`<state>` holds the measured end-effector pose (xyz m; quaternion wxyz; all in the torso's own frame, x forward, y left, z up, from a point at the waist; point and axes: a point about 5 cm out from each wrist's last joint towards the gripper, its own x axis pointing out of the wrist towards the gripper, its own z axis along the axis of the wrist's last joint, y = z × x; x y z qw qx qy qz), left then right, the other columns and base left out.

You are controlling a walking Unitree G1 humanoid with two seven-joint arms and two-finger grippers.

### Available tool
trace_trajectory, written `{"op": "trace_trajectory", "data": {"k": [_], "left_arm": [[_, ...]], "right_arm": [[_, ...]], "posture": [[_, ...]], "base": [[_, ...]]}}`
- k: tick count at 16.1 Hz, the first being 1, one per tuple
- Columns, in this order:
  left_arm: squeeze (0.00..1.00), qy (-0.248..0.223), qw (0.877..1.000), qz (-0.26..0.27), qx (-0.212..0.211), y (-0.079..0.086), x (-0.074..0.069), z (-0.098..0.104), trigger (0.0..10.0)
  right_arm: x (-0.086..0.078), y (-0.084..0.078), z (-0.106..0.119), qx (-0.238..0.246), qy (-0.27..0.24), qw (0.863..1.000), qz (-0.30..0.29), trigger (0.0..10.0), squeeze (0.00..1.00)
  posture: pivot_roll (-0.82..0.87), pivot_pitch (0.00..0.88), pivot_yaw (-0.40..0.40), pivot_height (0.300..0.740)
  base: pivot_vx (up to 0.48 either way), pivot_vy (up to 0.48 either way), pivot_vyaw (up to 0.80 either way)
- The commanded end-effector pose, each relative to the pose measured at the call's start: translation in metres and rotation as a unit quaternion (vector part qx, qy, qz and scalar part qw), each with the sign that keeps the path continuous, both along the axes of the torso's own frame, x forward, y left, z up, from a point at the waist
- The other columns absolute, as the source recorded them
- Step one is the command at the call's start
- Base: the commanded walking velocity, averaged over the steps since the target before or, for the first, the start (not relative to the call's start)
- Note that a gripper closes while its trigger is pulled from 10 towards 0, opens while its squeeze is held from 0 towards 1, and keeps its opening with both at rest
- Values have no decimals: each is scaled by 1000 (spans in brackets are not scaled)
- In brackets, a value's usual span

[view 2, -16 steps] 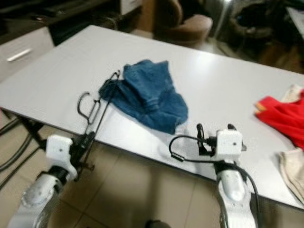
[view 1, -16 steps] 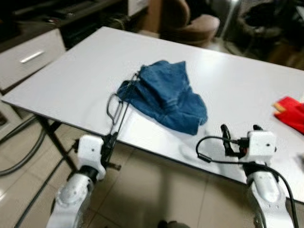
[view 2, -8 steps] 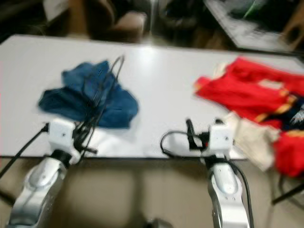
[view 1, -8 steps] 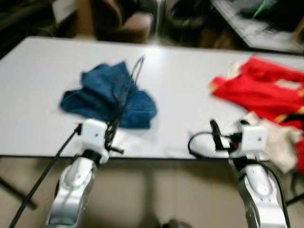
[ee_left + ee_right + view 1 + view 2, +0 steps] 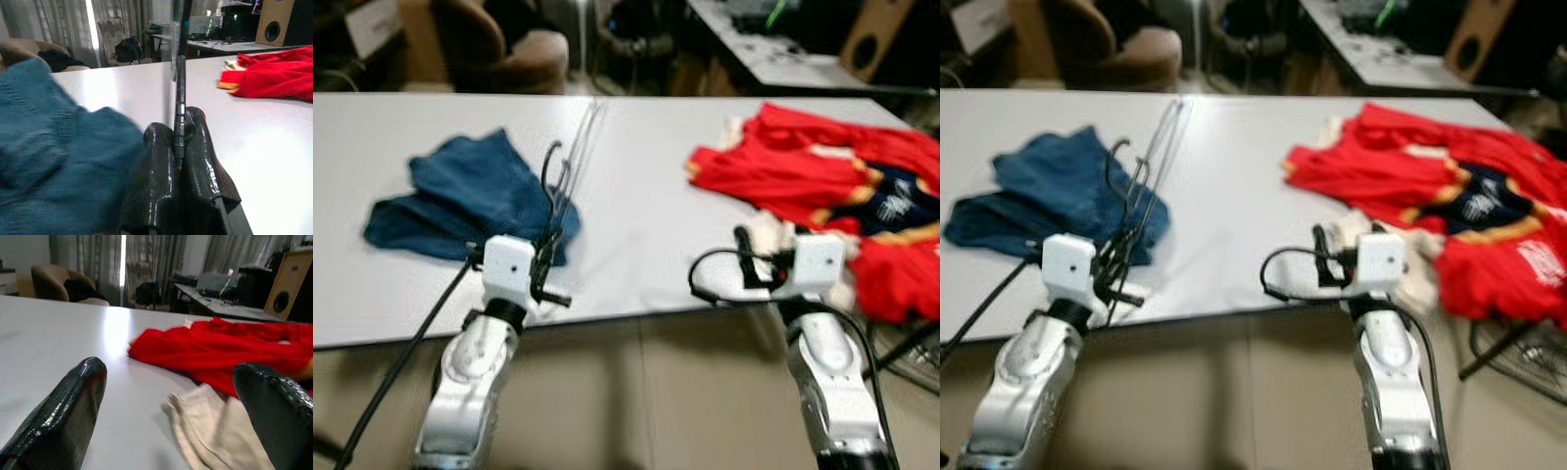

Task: Hang hanger

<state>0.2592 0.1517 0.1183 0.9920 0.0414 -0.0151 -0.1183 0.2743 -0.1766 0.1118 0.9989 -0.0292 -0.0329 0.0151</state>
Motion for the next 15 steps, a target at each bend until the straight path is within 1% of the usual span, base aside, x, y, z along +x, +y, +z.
{"op": "trace_trajectory", "data": {"k": [1, 6, 10, 15], "left_arm": [[0, -11, 1000, -10, 0, -9, 2, 6, 10000], [0, -13, 1000, 0, -13, -13, 5, 7, 10000], [0, -6, 1000, 10, -8, -14, 2, 3, 10000], [0, 2, 1000, 9, 0, -18, 6, -1, 10000]], "right_arm": [[2, -7, -1, -5, 2, 1000, -7, 10000, 0], [5, -8, -6, -1, 17, 1000, -9, 10000, 0], [6, -9, -10, -7, 25, 1000, 0, 10000, 0], [5, -11, -13, -7, 33, 999, -5, 10000, 0]], "posture": [[-8, 2, -36, 740], [-16, 0, -42, 740], [-6, 0, -52, 740], [-19, 0, -57, 740]], "base": [[0, -472, 0], [0, -461, 0], [0, -432, 0], [48, -416, 0]]}}
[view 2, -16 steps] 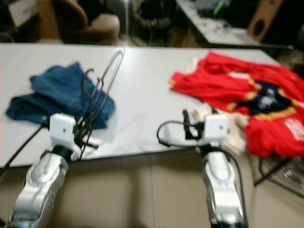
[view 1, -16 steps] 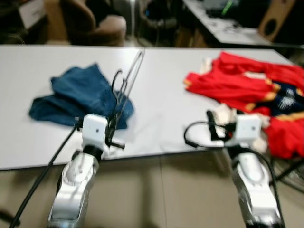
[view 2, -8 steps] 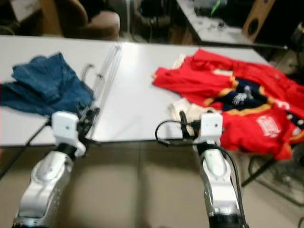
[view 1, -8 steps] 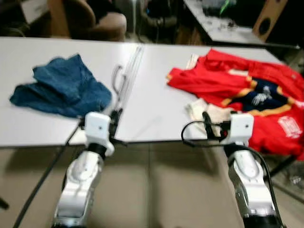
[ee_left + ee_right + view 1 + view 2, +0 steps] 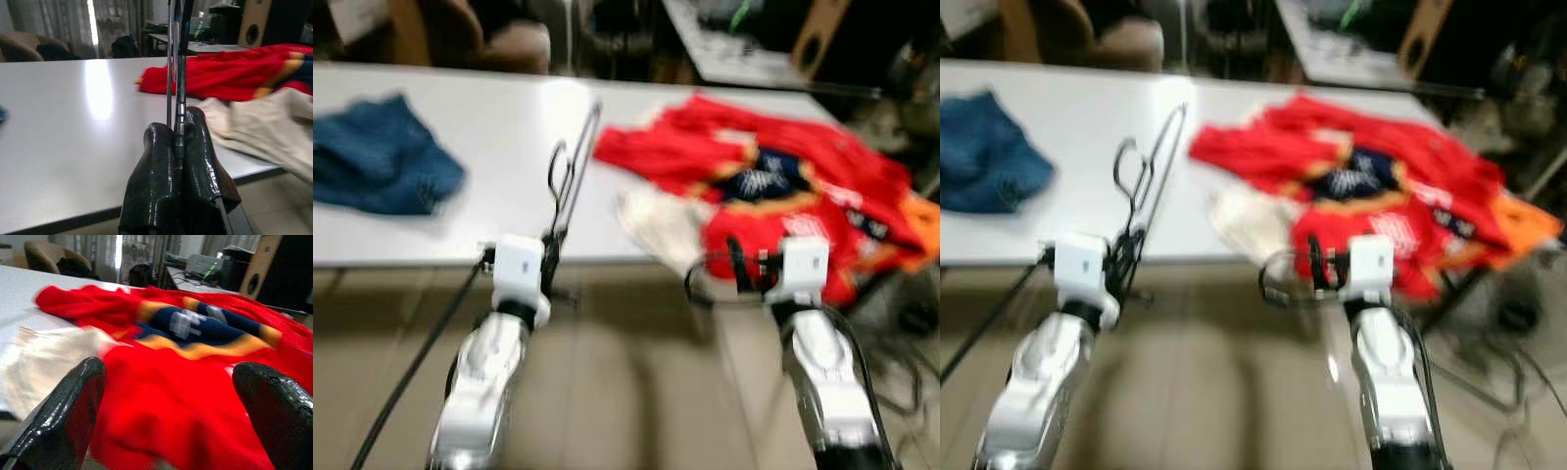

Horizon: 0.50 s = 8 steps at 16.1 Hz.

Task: Hang hanger

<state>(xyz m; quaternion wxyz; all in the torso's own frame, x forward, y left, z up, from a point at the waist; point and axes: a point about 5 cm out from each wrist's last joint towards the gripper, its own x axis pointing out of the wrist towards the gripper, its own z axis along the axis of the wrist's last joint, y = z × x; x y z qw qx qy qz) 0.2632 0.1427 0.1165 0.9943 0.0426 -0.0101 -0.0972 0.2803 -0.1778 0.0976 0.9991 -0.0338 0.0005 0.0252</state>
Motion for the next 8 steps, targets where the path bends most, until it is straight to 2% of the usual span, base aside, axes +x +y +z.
{"op": "trace_trajectory", "data": {"k": [1, 3, 6, 8], "left_arm": [[0, -3, 1000, -13, -1, -9, 2, 1, 10000], [0, -5, 1000, -10, 0, -9, 4, 3, 10000], [0, -6, 1000, -10, 0, -11, 8, 3, 10000], [0, -8, 1000, -12, 4, -12, 13, 4, 10000]], "right_arm": [[0, -10, 1, -3, 0, 1000, -15, 10000, 0], [0, -11, 0, -6, 1, 1000, -17, 10000, 0], [2, -12, 0, -14, 3, 1000, -23, 10000, 0], [2, -14, 1, -10, -5, 999, -31, 10000, 0]], "posture": [[-21, 0, -57, 740], [-24, 0, -54, 740], [-33, 0, -53, 740], [-41, 0, -50, 740]], "base": [[0, -416, 0], [122, -411, 0], [245, -410, 702], [246, -409, 0]]}}
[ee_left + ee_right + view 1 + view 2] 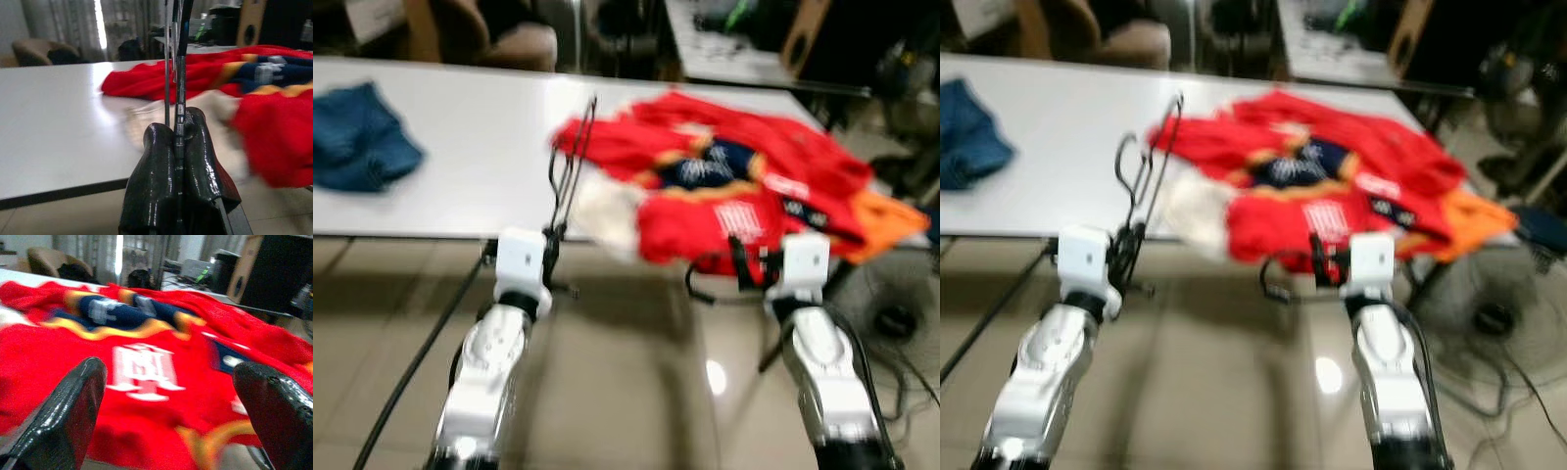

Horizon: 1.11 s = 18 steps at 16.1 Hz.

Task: Hang hanger

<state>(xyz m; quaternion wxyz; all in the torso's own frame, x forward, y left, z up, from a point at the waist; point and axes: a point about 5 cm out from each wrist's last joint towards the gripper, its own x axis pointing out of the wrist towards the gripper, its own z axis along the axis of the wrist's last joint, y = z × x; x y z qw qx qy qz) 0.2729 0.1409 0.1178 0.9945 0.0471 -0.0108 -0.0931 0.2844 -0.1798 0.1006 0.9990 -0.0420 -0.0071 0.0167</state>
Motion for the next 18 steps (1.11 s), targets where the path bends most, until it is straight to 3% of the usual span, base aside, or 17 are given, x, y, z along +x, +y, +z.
{"op": "trace_trajectory", "data": {"k": [1, 10, 18], "left_arm": [[0, -8, 1000, -18, 2, -10, 4, 4, 10000], [0, -13, 1000, -23, 1, -13, 10, 5, 10000], [0, -16, 1000, -7, 4, -11, 14, 5, 10000]], "right_arm": [[-2, -13, -2, -3, 3, 1000, -25, 10000, 0], [-3, -16, -2, -6, -2, 1000, -30, 10000, 0], [5, -15, -3, -12, 3, 1000, -26, 10000, 0]], "posture": [[-41, 0, -50, 740], [-65, 0, -40, 740], [-55, 0, -45, 740]], "base": [[255, -405, 0], [283, -382, 0], [50, 0, 0]]}}
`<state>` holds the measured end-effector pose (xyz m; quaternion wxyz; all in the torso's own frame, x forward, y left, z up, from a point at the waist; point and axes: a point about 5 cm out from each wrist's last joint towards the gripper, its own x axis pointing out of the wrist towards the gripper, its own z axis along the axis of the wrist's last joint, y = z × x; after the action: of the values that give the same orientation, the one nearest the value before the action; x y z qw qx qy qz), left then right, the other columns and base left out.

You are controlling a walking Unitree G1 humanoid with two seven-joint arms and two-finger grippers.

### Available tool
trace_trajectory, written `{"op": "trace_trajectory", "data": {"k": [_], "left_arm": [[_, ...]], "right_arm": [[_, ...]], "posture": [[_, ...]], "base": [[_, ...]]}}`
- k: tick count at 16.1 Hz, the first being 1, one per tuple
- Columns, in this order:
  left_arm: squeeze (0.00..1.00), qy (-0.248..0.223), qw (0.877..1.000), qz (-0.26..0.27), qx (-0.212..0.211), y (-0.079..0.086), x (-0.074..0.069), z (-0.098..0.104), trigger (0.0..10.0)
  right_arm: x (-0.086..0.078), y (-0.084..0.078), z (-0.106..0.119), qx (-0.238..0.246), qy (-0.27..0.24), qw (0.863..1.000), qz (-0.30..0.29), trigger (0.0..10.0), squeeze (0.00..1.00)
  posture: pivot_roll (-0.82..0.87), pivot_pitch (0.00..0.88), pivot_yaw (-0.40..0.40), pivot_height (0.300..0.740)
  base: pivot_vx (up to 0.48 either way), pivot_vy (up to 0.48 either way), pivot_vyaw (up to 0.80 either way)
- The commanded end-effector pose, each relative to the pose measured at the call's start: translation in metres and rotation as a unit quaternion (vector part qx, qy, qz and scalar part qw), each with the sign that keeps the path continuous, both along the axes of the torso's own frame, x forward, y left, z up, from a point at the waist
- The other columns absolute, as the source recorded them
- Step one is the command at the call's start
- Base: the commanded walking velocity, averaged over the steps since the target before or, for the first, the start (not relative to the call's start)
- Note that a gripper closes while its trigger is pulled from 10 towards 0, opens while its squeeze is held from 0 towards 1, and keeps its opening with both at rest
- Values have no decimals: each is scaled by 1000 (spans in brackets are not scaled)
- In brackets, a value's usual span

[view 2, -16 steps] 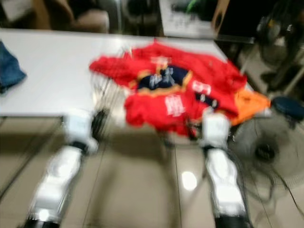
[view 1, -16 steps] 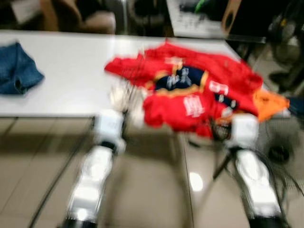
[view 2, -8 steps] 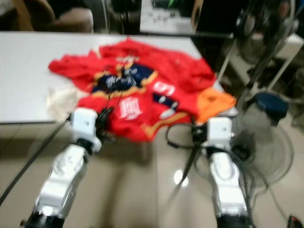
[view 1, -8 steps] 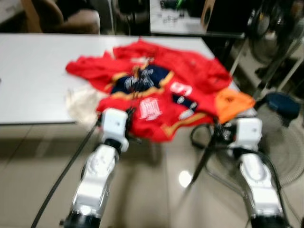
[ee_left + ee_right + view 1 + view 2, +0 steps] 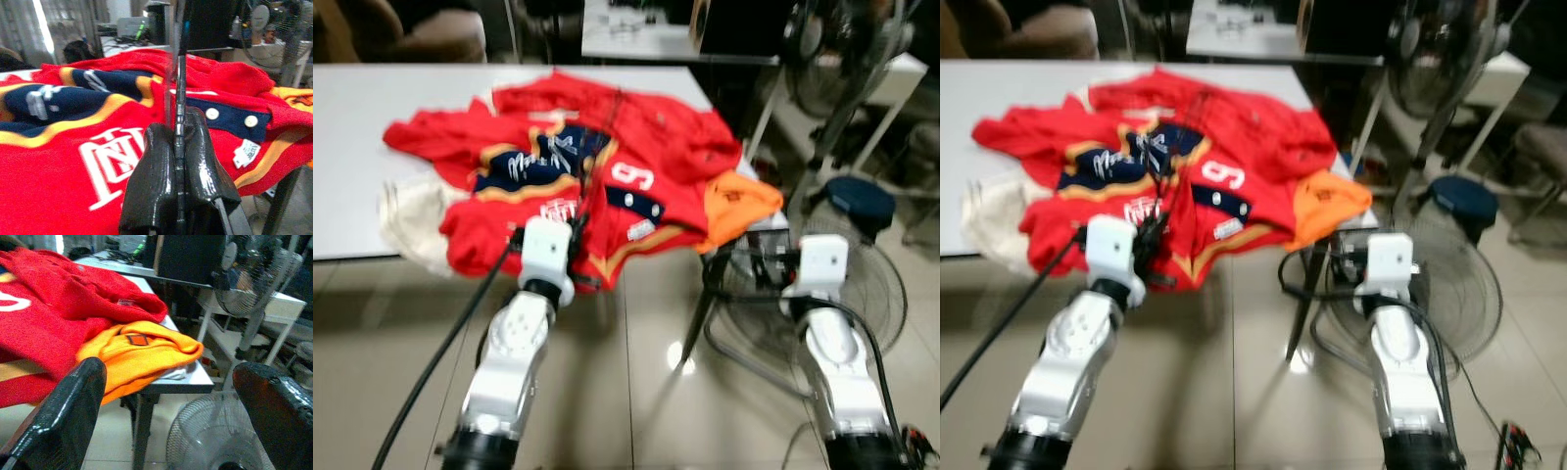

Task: Hang hanger

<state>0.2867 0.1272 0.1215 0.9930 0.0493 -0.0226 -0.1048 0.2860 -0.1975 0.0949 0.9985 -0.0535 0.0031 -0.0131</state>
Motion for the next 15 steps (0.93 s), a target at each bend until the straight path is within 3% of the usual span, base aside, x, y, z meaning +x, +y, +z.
{"op": "trace_trajectory", "data": {"k": [1, 3, 12, 15], "left_arm": [[0, -7, 1000, 6, -1, 3, -1, 3, 10000], [0, -15, 1000, 4, 3, 1, -2, 5, 10000], [0, -38, 999, -5, 4, 1, -2, 15, 10000], [0, -42, 999, 1, 15, 2, 0, 15, 10000]], "right_arm": [[3, 3, 2, 2, -5, 1000, 5, 10000, 0], [2, 3, 2, -1, -4, 1000, 6, 10000, 0], [-4, -3, -6, 0, 5, 1000, -8, 10000, 0], [-4, -9, -7, 4, 11, 1000, -19, 10000, 0]], "posture": [[-52, 0, -46, 740], [-51, 0, -46, 740], [-63, 5, -34, 740], [-66, 0, -33, 740]], "base": [[0, 0, 469], [397, 0, 697], [480, 0, 0], [0, 0, 0]]}}
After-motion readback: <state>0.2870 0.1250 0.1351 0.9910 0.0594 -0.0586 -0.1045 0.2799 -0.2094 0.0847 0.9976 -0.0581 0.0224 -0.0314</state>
